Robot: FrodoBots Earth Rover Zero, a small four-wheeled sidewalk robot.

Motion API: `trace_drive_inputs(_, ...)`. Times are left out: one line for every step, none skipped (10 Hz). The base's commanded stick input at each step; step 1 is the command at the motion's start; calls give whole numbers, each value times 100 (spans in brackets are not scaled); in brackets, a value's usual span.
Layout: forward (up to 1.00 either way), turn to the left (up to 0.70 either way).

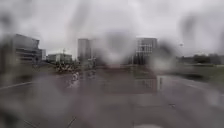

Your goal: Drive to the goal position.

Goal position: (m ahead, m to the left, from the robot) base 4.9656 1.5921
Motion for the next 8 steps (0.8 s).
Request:
trace_drive_inputs(7, 0)
trace_drive_inputs(7, 0)
trace_drive_inputs(7, 0)
trace_drive_inputs(7, 0)
trace_drive_inputs(7, 0)
trace_drive_inputs(7, 0)
trace_drive_inputs(7, 0)
trace_drive_inputs(7, 0)
